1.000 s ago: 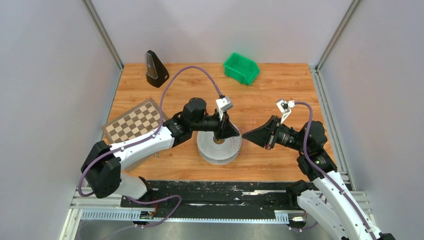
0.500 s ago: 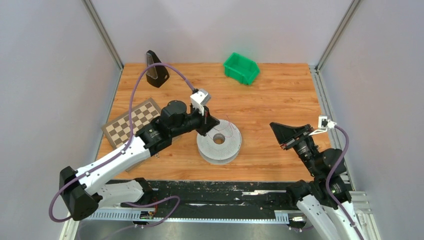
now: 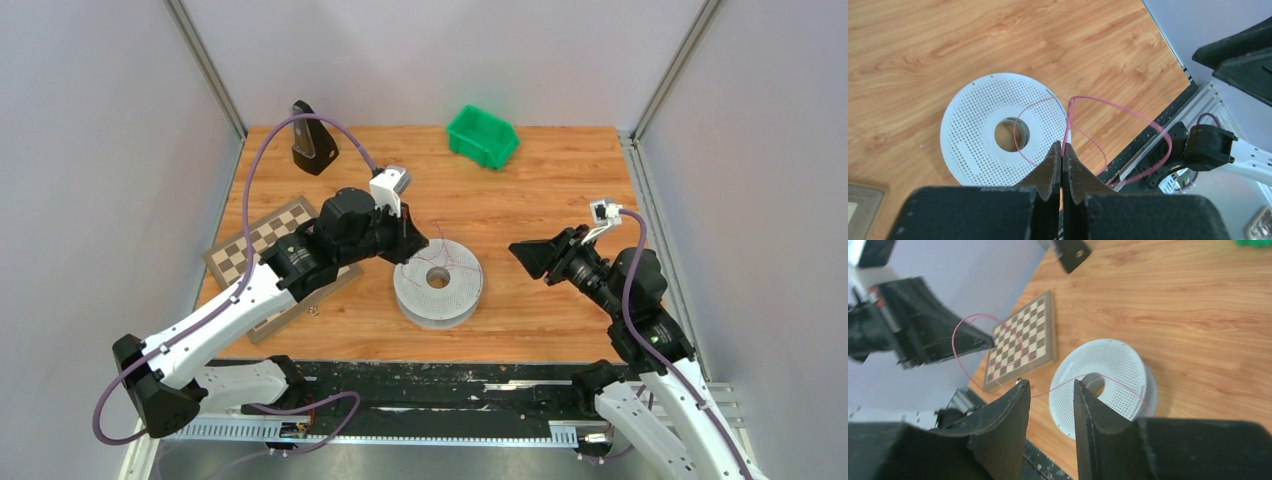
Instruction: Wrap the cables
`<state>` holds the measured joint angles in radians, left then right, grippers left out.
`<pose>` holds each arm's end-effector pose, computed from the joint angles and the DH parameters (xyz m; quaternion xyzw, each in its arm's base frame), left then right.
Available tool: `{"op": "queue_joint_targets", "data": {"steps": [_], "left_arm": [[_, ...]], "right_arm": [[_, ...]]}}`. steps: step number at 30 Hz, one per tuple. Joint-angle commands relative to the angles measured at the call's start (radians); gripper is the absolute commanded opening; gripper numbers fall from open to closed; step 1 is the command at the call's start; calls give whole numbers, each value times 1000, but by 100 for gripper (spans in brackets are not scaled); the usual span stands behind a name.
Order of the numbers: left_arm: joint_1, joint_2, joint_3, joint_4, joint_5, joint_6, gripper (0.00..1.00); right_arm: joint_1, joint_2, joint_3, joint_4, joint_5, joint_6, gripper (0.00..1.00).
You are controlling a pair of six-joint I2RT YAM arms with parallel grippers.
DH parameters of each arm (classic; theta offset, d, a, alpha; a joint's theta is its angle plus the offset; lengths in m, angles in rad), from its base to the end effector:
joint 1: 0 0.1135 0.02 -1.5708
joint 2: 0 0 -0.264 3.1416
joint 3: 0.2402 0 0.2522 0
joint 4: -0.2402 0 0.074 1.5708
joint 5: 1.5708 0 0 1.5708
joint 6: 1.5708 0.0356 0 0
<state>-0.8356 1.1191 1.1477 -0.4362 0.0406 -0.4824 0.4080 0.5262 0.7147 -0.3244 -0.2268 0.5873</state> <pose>0.1656 -0.1853 0.3746 0.1578 0.8205 -0.3497 0.4239 0.1150 0.0584 0.3362 -0.0071 0.7523 0.3868 0.5333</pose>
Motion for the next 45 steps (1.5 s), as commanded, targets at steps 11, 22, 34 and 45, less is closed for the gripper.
{"op": "queue_joint_targets", "data": {"steps": [11, 22, 34, 45], "left_arm": [[0, 87, 113, -137, 24, -152, 0], [0, 102, 139, -251, -177, -225, 0], [1, -26, 145, -283, -140, -135, 0], [1, -53, 148, -258, -17, -122, 0]], "right_arm": [[278, 86, 9, 393, -237, -226, 36], [729, 412, 70, 520, 186, -382, 33], [746, 192, -100, 638, 295, -723, 43], [746, 273, -75, 542, 142, -1000, 46]]}}
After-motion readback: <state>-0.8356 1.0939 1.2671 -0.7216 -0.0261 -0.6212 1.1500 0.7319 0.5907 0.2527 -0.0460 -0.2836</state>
